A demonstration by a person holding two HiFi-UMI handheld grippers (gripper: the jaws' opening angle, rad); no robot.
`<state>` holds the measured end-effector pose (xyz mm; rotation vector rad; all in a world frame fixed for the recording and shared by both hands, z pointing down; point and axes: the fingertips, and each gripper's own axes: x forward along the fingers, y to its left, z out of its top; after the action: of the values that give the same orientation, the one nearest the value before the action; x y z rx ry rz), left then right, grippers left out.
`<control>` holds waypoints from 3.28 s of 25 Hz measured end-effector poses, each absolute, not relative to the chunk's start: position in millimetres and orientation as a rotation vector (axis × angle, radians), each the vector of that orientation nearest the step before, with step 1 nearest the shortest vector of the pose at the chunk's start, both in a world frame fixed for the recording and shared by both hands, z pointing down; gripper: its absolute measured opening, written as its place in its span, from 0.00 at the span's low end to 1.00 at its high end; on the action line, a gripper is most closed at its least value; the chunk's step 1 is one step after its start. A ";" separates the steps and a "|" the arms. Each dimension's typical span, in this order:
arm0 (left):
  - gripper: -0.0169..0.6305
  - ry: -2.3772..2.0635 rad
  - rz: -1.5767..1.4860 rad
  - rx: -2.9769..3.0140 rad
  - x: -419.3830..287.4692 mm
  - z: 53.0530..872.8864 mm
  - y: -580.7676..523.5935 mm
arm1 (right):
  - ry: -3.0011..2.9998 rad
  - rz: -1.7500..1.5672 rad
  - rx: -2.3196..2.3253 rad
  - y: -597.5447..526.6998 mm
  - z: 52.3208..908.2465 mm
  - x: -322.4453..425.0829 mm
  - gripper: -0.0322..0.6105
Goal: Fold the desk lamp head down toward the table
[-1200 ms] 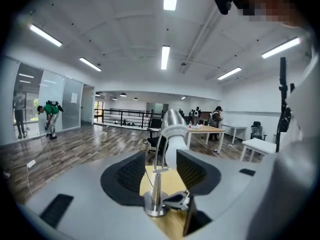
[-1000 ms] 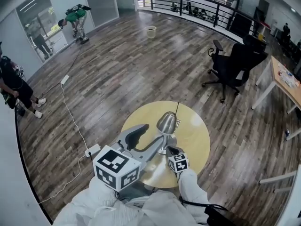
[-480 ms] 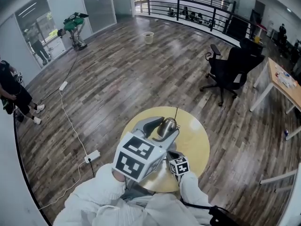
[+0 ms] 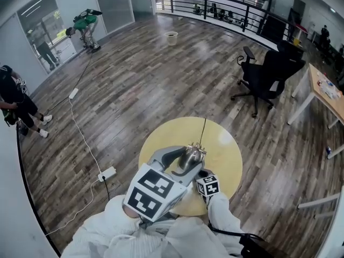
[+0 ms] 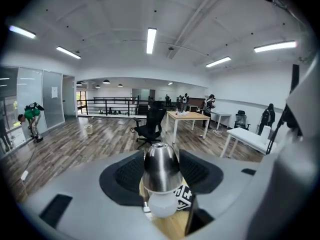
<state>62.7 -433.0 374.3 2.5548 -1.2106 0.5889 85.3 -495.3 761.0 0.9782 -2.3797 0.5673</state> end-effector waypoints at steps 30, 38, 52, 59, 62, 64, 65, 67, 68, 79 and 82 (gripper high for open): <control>0.36 -1.243 0.953 2.415 36.8 578.6 -342.3 | -2.345 0.552 1.053 -495.2 761.7 86.5 0.07; 0.36 -1.291 0.987 2.391 37.9 648.9 -368.0 | -2.325 0.548 1.048 -493.0 762.3 85.8 0.07; 0.36 -1.322 0.997 2.419 41.9 677.7 -393.2 | -2.335 0.536 1.040 -497.2 761.3 86.2 0.07; 0.36 -1.336 0.986 2.424 42.3 682.1 -398.6 | -2.336 0.525 1.028 -496.7 759.9 85.1 0.07; 0.36 -1.334 0.983 2.430 42.2 685.4 -401.4 | -2.336 0.519 1.026 -497.6 761.4 84.5 0.07; 0.36 -1.334 0.983 2.430 41.4 687.5 -402.0 | -2.336 0.525 1.031 -497.6 763.1 83.8 0.07; 0.36 -1.335 0.983 2.430 41.3 687.9 -402.1 | -2.335 0.525 1.032 -497.5 763.3 83.8 0.07; 0.36 -1.335 0.984 2.430 42.1 687.2 -402.0 | -2.334 0.523 1.032 -497.5 762.4 84.3 0.07; 0.36 -1.335 0.983 2.430 42.3 686.6 -402.0 | -2.333 0.524 1.032 -497.5 762.0 84.3 0.07; 0.33 -1.320 0.883 2.472 40.3 676.5 -390.6 | -2.333 0.558 1.059 -489.0 758.1 91.0 0.07; 0.30 -1.354 0.754 2.432 26.4 661.2 -384.7 | -2.359 0.578 1.095 -477.0 749.7 100.9 0.07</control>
<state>26.4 -384.7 661.2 2.4319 -1.3538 0.7539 100.9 -477.0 749.7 1.0948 -2.3595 0.5777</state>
